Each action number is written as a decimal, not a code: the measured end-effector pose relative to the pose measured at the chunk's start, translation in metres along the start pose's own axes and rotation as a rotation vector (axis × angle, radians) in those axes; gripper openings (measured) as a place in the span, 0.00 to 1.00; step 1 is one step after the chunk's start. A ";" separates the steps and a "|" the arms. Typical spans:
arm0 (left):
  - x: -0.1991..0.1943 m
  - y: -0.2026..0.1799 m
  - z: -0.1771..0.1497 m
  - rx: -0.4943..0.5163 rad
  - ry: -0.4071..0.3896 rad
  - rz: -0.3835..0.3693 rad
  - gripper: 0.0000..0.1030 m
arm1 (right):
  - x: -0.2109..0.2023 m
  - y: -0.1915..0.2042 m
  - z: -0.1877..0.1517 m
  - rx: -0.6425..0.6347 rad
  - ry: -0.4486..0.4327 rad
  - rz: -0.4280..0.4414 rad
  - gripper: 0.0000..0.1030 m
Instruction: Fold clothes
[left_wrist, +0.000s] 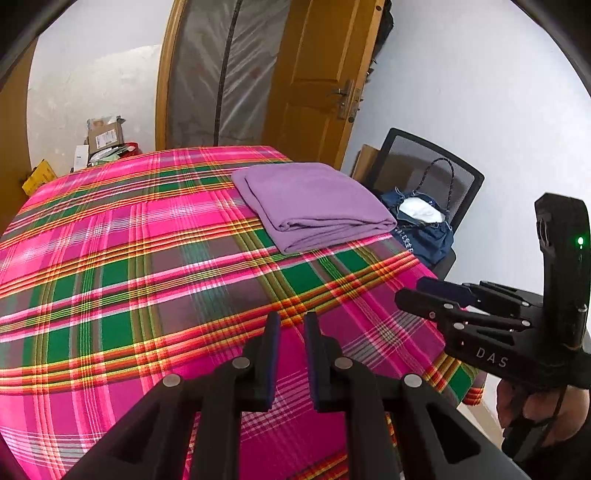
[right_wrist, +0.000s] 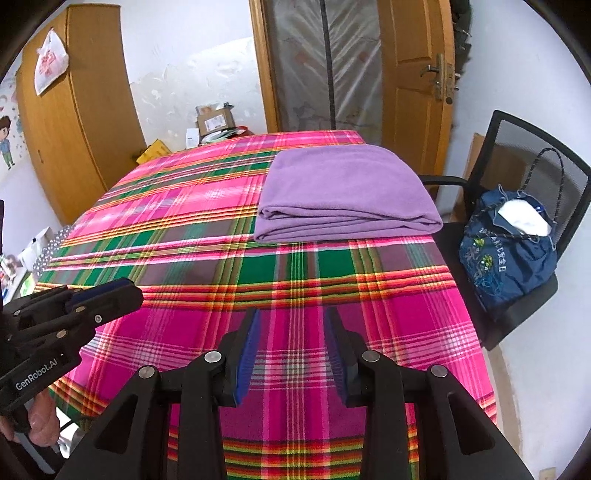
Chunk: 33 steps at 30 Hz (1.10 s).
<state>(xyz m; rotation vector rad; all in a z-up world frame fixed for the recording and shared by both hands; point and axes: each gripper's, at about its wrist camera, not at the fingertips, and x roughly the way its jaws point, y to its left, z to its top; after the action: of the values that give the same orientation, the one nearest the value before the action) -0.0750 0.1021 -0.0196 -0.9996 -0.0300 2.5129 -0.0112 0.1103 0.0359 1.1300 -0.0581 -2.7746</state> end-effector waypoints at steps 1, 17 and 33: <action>0.000 0.000 0.000 0.008 0.001 0.000 0.12 | 0.000 0.000 0.000 0.001 0.001 -0.001 0.35; -0.006 -0.008 0.001 0.036 -0.063 0.053 0.12 | 0.003 -0.002 -0.002 0.006 0.003 0.008 0.35; 0.002 -0.011 -0.002 0.052 -0.057 0.034 0.12 | 0.003 0.000 -0.003 -0.006 0.011 -0.009 0.35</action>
<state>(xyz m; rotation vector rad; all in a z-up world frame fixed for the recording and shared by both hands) -0.0708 0.1125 -0.0208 -0.9149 0.0353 2.5587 -0.0112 0.1096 0.0323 1.1471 -0.0433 -2.7739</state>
